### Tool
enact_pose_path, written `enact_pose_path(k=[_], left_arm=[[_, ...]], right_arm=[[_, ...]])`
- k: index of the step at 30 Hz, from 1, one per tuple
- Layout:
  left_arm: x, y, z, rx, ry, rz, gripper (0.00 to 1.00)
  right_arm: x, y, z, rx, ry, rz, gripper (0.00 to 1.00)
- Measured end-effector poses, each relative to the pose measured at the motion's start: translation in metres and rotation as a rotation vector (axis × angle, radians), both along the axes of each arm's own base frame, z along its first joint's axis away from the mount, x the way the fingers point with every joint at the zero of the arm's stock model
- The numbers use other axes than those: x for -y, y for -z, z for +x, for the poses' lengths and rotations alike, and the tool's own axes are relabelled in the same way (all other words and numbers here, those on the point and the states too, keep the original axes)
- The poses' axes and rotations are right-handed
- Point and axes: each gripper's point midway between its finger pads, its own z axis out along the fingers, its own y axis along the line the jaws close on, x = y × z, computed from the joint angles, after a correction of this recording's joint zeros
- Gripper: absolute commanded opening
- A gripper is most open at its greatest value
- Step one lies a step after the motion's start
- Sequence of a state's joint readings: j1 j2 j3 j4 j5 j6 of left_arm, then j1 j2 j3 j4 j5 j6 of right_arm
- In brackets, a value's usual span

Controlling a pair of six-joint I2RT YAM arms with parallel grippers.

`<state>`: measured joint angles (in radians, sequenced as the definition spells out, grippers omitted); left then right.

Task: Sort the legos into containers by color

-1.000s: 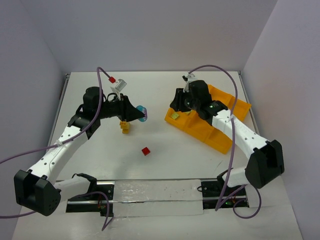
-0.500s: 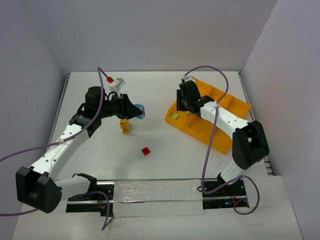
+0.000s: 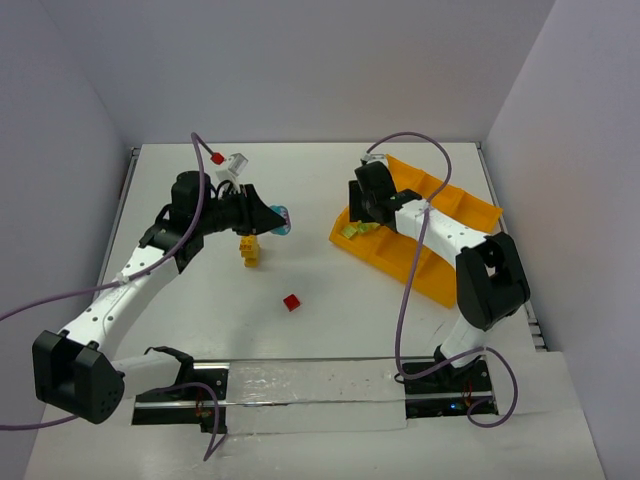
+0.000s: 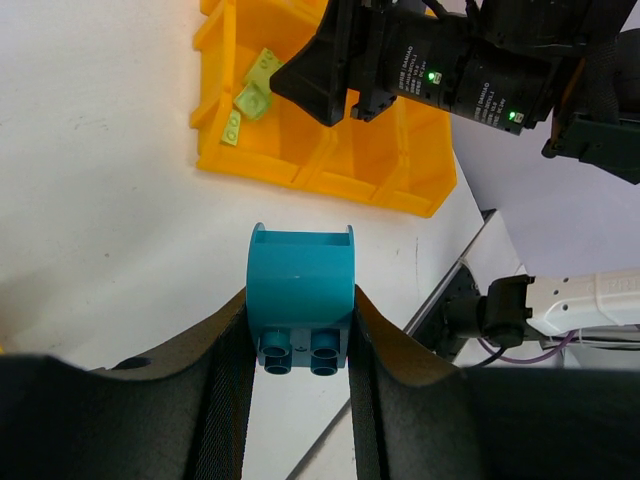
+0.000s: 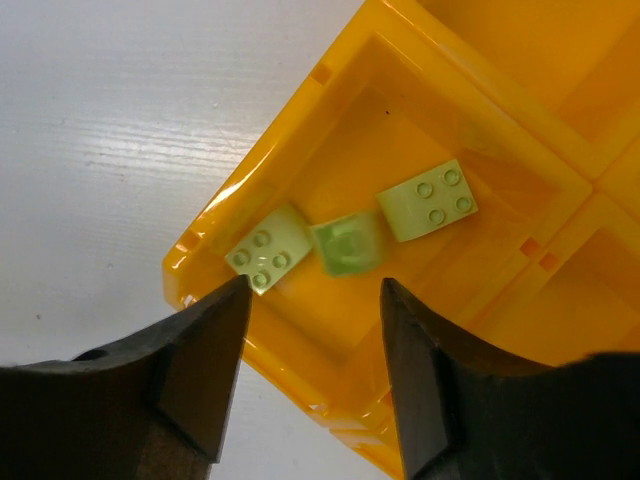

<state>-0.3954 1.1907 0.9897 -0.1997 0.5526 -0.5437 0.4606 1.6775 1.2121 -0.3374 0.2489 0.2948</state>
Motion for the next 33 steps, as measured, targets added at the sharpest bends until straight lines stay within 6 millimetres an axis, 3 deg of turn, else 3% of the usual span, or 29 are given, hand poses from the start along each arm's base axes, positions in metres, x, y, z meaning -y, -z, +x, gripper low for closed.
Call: enact_pose_path(k=[6,10,13,19,22,26,33], left_arm=[[0.001,-0.001,0.000,-0.016,-0.007,-0.014,0.00],[0.004,-0.006,-0.003,-0.003,0.021,-0.033,0.00],[0.010,-0.016,-0.008,0.031,0.076,-0.069,0.00],[0.024,-0.036,-0.027,0.098,0.242,-0.153,0.00],[0.029,-0.040,-0.030,0.113,0.296,-0.173,0.00],[0.034,-0.038,-0.028,0.098,0.340,-0.186,0.00],[0.037,-0.044,-0.032,0.110,0.375,-0.213,0.00]], right_arm=[[0.000,0.000,0.000,0.000,-0.001,0.000,0.74],[-0.004,-0.013,-0.005,0.011,-0.025,0.032,0.72],[-0.019,-0.048,-0.020,0.070,-0.114,0.143,0.72],[-0.043,-0.163,-0.072,0.321,-0.338,0.409,0.77],[-0.057,-0.193,-0.104,0.380,-0.491,0.515,0.83],[-0.077,-0.207,-0.139,0.356,-0.686,0.613,0.85],[-0.107,-0.200,-0.172,0.252,-0.895,0.684,0.85]])
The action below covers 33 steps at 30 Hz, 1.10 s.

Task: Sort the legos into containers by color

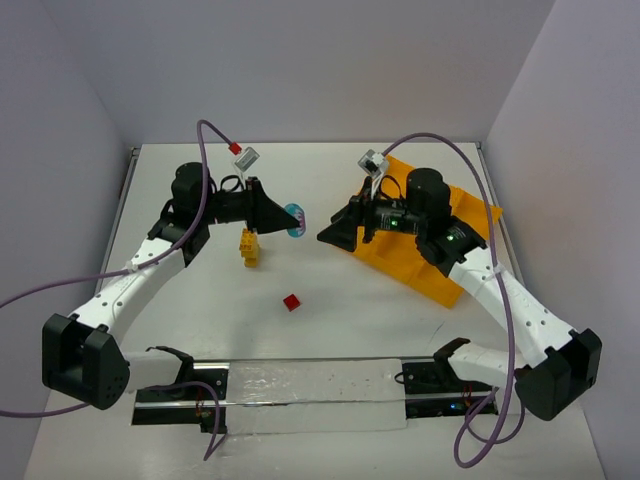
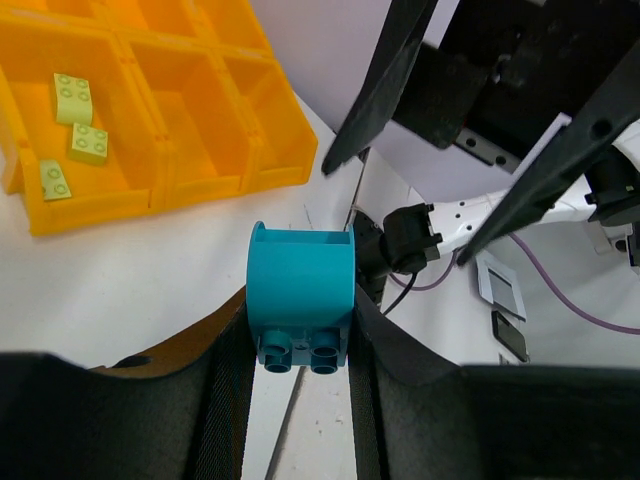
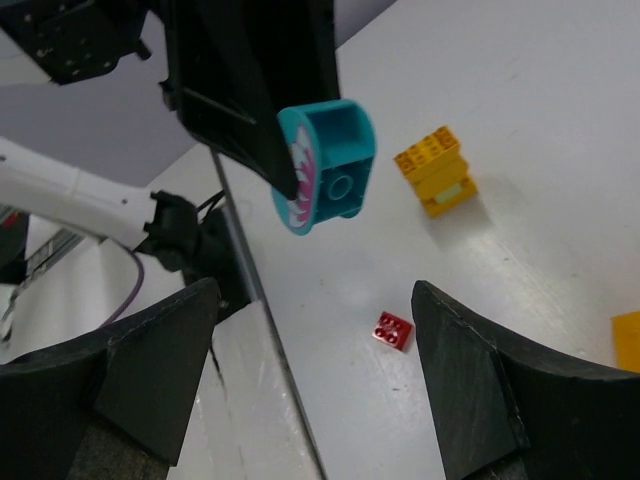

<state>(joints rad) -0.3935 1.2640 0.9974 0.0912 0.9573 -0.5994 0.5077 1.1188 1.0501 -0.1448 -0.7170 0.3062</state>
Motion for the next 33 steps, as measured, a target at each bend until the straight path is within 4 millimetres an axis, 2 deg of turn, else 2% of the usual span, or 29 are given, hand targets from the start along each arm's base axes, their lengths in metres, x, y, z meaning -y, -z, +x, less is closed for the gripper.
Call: enact_pose_path(k=[6,9,20,27,28,33], left_arm=[[0.000,-0.003,-0.003,0.009,0.010,-0.006,0.00],[-0.001,-0.007,-0.006,0.020,0.010,-0.010,0.00],[-0.006,-0.025,-0.019,0.074,0.024,-0.031,0.00],[-0.006,-0.027,-0.020,0.079,0.025,-0.034,0.00],[-0.007,-0.028,-0.021,0.082,0.025,-0.035,0.00],[-0.010,-0.037,-0.027,0.118,0.025,-0.046,0.00]], right_arm=[[-0.026,0.009,-0.010,-0.022,-0.098,-0.024,0.84],[-0.035,0.014,-0.009,-0.040,-0.124,-0.033,0.80],[-0.050,0.019,-0.008,-0.051,-0.177,-0.033,0.76],[-0.060,0.011,-0.013,-0.053,-0.259,0.020,0.48],[-0.061,0.010,-0.014,-0.054,-0.272,0.029,0.41],[-0.064,0.001,-0.018,-0.061,-0.316,0.069,0.27]])
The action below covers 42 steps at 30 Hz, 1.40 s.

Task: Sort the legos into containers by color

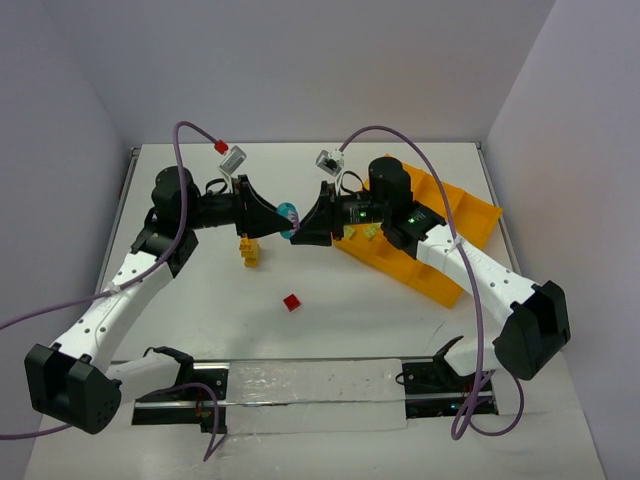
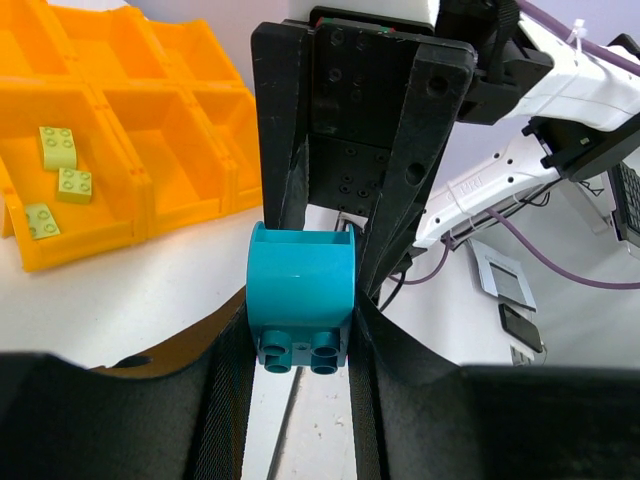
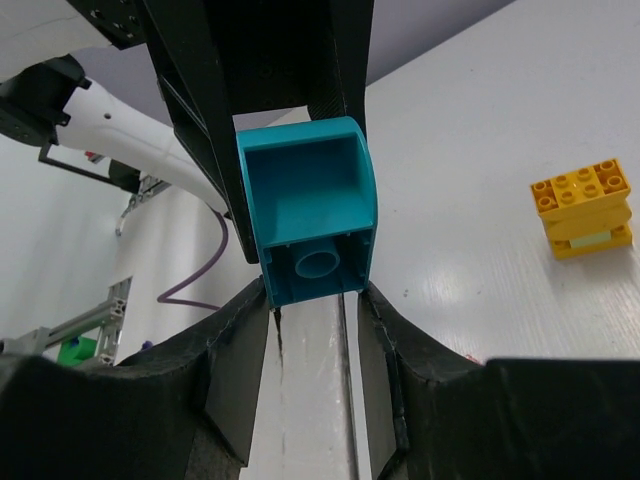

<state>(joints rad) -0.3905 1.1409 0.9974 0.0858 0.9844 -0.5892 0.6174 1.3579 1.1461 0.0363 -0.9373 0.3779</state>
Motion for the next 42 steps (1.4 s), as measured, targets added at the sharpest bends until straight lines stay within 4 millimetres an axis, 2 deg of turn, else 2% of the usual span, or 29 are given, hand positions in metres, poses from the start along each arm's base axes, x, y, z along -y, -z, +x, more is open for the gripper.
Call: enact_pose_path(k=[1,5,11,20,32,35,39,41,42], left_arm=[[-0.0003,-0.0012,-0.0006,0.003,0.000,-0.002,0.00],[-0.0010,-0.0037,-0.0016,0.009,-0.001,-0.005,0.00],[-0.0011,-0.0040,-0.0020,0.009,0.000,-0.005,0.00],[-0.0021,-0.0046,-0.0017,0.008,0.001,-0.008,0.00],[-0.0007,-0.0017,-0.0019,-0.005,0.013,-0.005,0.00],[-0.0006,-0.0013,-0.0021,-0.006,0.016,-0.004,0.00],[-0.0002,-0.0023,-0.0059,-0.003,0.037,-0.007,0.00],[-0.0002,-0.0026,-0.0071,-0.001,0.044,-0.008,0.00],[-0.0002,-0.0027,-0.0074,0.001,0.045,-0.008,0.00]], right_arm=[[-0.0003,-0.0017,-0.0007,-0.001,-0.005,0.006,0.27],[-0.0009,-0.0042,-0.0022,-0.011,-0.016,0.018,0.37],[-0.0013,-0.0043,-0.0027,-0.026,-0.019,0.019,0.38],[-0.0029,-0.0051,-0.0026,-0.036,-0.028,0.028,0.48],[-0.0075,-0.0056,-0.0027,-0.031,-0.052,0.043,0.54],[-0.0092,-0.0068,-0.0038,-0.026,-0.057,0.048,0.49],[-0.0091,-0.0069,-0.0047,-0.036,-0.062,0.048,0.12],[-0.0090,-0.0072,-0.0061,-0.035,-0.070,0.050,0.00],[-0.0089,-0.0073,-0.0065,-0.038,-0.072,0.050,0.00]])
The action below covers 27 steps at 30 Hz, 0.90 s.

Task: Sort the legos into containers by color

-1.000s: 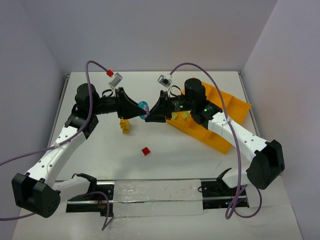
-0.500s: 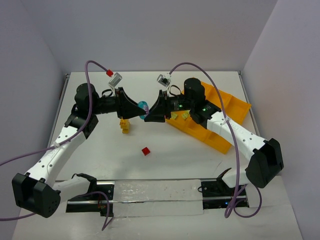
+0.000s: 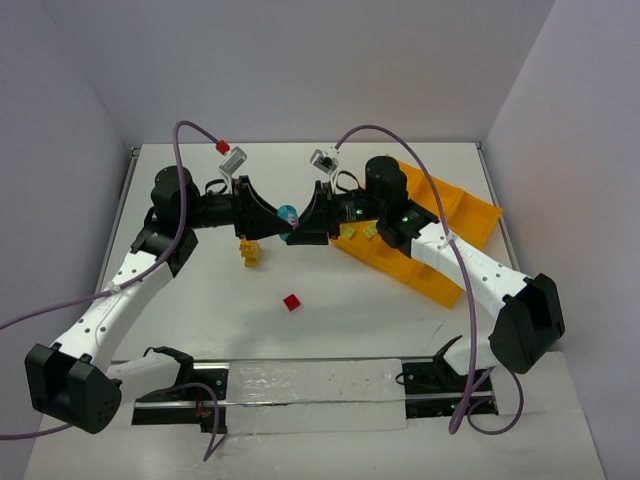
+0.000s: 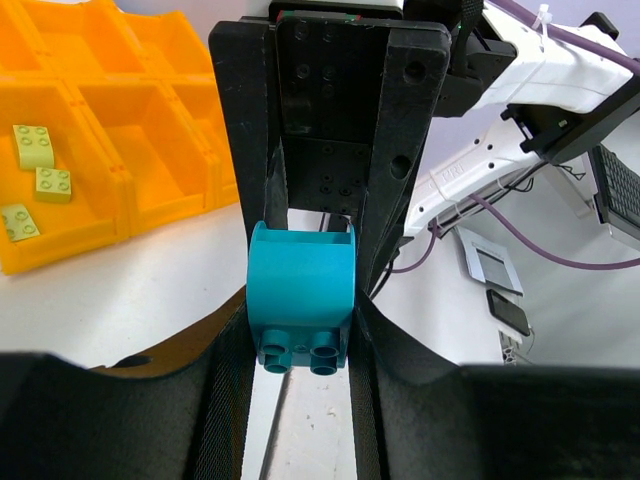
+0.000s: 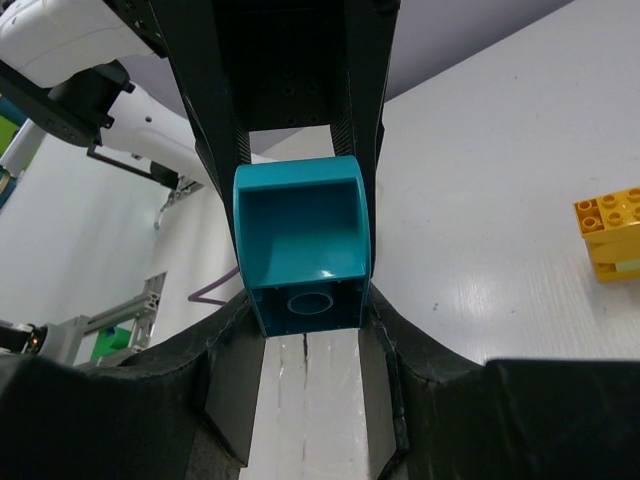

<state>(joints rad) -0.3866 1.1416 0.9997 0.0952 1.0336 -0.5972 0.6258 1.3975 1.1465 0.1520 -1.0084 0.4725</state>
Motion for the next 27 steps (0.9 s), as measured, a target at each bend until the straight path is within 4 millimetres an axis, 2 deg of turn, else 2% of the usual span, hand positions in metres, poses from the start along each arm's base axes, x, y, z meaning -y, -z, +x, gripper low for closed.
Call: enact_pose_path(k=[1,2,3,4,5,6,7,13,19,23,27], left_arm=[[0.000,0.000,0.000,0.002,0.000,0.001,0.04],[0.000,0.000,0.000,0.002,0.000,0.001,0.13],[0.000,0.000,0.000,0.004,-0.001,0.001,0.41],[0.000,0.000,0.000,0.005,0.000,0.002,0.61],[0.000,0.001,0.001,0.006,-0.003,0.003,0.68],[0.000,0.002,0.003,0.009,-0.014,0.006,0.90],[-0.001,0.003,0.005,0.003,-0.026,0.011,0.99],[-0.002,0.012,0.015,-0.026,-0.092,0.052,0.99],[-0.007,0.008,0.033,-0.022,-0.196,0.067,0.99],[-0.027,0.013,0.064,-0.054,-0.379,0.098,0.99],[-0.055,0.030,0.099,-0.129,-0.569,0.134,0.99]], right_arm=[[0.000,0.000,0.000,-0.001,0.002,-0.001,0.00],[0.000,0.000,0.000,-0.003,0.002,-0.002,0.00],[0.000,0.001,0.001,-0.002,0.005,-0.003,0.00],[0.000,0.001,0.001,-0.002,0.007,-0.005,0.00],[0.000,0.002,0.001,-0.002,0.010,-0.007,0.00],[0.000,0.004,0.003,-0.002,0.021,-0.013,0.00],[-0.001,0.006,0.006,-0.002,0.041,-0.022,0.00],[0.002,0.026,0.029,-0.013,0.195,-0.110,0.00],[0.033,0.046,0.049,-0.021,0.400,-0.201,0.00],[0.084,0.056,0.082,-0.006,0.687,-0.301,0.00],[0.153,0.059,0.124,-0.020,0.984,-0.352,0.00]])
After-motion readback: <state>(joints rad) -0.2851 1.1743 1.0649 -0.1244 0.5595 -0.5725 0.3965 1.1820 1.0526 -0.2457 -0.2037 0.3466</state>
